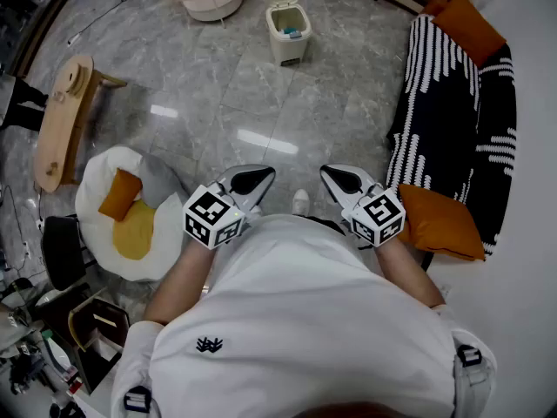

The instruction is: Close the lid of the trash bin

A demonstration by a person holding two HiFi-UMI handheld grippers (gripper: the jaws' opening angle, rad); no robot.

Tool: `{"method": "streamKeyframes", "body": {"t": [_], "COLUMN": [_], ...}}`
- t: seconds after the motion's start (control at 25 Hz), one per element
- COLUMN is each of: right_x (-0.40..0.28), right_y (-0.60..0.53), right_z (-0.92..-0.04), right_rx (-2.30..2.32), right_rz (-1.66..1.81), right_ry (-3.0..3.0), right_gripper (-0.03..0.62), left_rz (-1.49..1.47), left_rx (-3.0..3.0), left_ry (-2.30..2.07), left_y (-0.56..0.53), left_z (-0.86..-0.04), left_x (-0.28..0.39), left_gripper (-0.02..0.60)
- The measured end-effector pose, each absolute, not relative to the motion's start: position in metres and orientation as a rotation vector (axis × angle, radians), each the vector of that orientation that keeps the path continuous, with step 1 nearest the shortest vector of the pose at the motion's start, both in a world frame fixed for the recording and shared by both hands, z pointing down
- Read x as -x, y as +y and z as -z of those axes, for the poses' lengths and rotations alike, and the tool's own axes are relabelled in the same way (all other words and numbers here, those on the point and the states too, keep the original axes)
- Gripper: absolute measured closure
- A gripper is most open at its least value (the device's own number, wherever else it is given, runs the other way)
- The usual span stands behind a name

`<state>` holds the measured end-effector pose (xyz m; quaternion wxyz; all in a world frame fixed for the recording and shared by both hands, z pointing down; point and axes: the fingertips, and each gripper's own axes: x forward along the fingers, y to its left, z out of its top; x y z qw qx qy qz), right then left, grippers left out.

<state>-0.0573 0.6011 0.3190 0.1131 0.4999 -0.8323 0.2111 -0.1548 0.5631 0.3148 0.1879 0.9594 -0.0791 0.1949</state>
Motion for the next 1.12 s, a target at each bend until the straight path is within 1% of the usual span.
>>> {"method": "streamKeyframes", "body": {"t": [0.28, 0.52, 0.6, 0.76, 1.12], "right_x": [-0.009, -0.044, -0.053, -0.070, -0.094], "right_y": [0.595, 0.574, 0.559, 0.516, 0.354], "right_z": [-0.337, -0.342, -0.348, -0.357, -0.342], "right_rx": [-1.478, -1.554, -1.563, -1.577, -1.580], "right_rz": [-0.625, -0.615, -0.632, -0.628, -0.629], "right_ry": [-2.446, -2.421, -2.413, -2.366, -2.277], "right_gripper": [0.592, 0.591, 0.569, 0.543, 0.543], "left_rz": [-0.516, -0.531, -0.532, -0.509, -0.477], "left_rx": [-2.739, -2.729, -2.725, -2.715, -2.733], "left_ry": [-0.230, -0.209, -0.212, -0.204, -0.119], "left_y": [0.557, 0.538, 0.519, 0.470, 0.316], "left_z": [-0.312, -0.315, -0.319, -0.332, -0.323], "left_x": [0.078, 0.049, 0.043, 0.029, 0.005], "left_gripper": [0.526, 0.526, 0.526, 0.526, 0.526]}}
